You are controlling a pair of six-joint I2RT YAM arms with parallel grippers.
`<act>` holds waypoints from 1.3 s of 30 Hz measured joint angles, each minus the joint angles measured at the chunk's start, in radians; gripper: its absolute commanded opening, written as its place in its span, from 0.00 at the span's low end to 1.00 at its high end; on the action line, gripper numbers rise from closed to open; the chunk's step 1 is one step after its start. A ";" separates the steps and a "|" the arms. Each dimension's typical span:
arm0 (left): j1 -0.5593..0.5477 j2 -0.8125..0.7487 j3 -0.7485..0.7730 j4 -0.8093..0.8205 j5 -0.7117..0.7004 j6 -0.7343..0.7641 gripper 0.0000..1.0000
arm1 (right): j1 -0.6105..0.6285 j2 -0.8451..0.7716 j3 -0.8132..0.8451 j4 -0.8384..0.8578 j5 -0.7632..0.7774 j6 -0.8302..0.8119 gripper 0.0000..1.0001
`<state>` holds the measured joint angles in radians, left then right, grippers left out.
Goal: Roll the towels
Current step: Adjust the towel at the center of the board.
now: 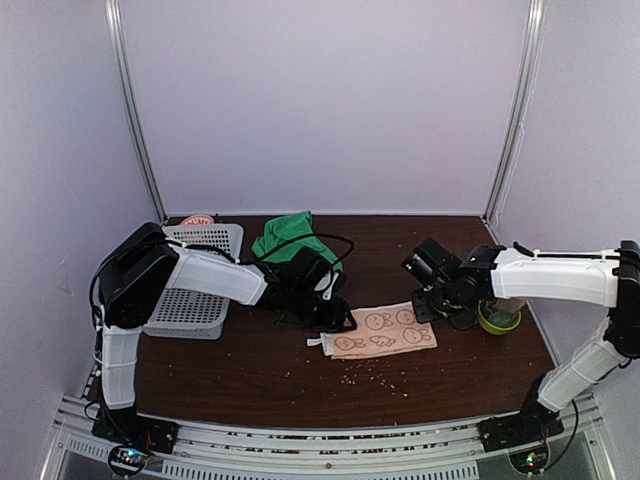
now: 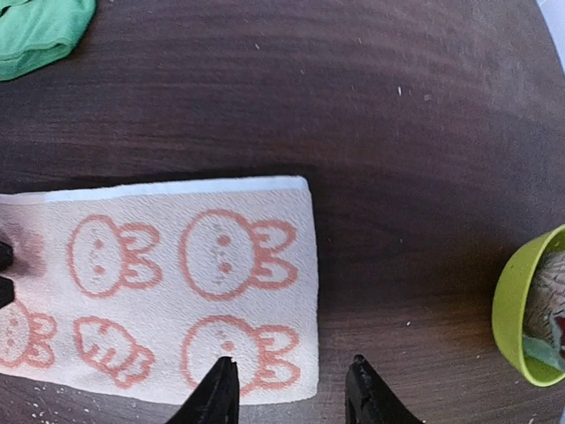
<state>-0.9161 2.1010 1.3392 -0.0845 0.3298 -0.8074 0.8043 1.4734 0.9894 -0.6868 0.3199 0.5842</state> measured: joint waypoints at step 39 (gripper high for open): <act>-0.068 0.146 0.291 -0.219 -0.110 0.069 0.41 | -0.216 -0.172 -0.605 0.741 -0.402 0.620 0.34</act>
<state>-0.9836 2.2467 1.6299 -0.3035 0.2199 -0.7380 0.5884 1.3014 0.3843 0.0544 -0.0826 1.2041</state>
